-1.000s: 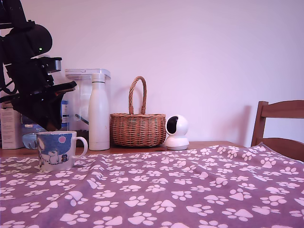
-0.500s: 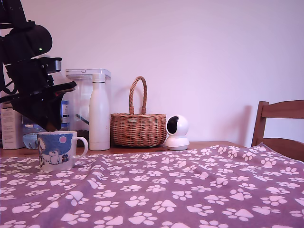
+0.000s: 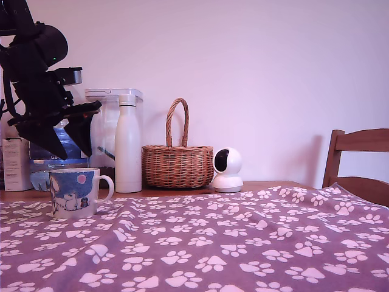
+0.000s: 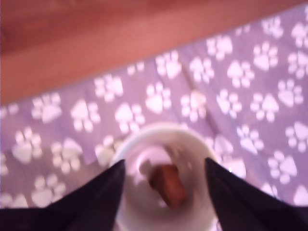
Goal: Pick up the coffee capsules from the table one by one and drop them inside the nearest coffee cup
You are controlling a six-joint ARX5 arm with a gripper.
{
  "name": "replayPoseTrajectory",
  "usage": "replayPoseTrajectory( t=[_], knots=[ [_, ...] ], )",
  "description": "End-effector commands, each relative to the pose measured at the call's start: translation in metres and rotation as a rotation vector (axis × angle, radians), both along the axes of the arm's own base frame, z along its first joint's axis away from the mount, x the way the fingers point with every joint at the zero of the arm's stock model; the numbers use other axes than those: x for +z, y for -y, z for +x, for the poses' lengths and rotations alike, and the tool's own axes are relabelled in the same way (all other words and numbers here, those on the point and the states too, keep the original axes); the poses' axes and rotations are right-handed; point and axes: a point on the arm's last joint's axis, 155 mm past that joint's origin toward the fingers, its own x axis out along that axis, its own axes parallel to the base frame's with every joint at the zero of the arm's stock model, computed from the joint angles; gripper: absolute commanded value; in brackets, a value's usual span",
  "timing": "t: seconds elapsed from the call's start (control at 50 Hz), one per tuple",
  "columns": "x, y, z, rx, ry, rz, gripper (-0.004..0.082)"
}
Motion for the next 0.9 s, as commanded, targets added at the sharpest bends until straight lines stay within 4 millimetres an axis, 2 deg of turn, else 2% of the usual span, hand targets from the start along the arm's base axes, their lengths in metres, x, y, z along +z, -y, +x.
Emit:
replayPoseTrajectory(
  t=[0.0,0.06,0.12,0.34,0.42,0.56,0.68,0.78,0.88],
  knots=[
    [0.000,0.004,0.003,-0.017,0.012,0.003,0.0620],
    [0.005,0.006,0.002,-0.023,0.031,0.003,0.0603],
    [0.011,0.008,0.001,-0.028,0.050,0.000,0.0537],
    [0.036,0.010,-0.008,-0.038,0.130,-0.010,0.0124],
    [0.047,0.010,-0.013,-0.041,0.175,-0.020,0.0014],
    [0.065,0.012,-0.027,-0.050,0.260,-0.036,-0.0014],
    [0.094,0.016,-0.040,-0.068,0.373,-0.068,-0.0014],
    [0.111,0.019,-0.053,-0.085,0.439,-0.094,-0.0014],
    [0.117,0.019,-0.067,-0.093,0.466,-0.101,-0.0014]
  ],
)
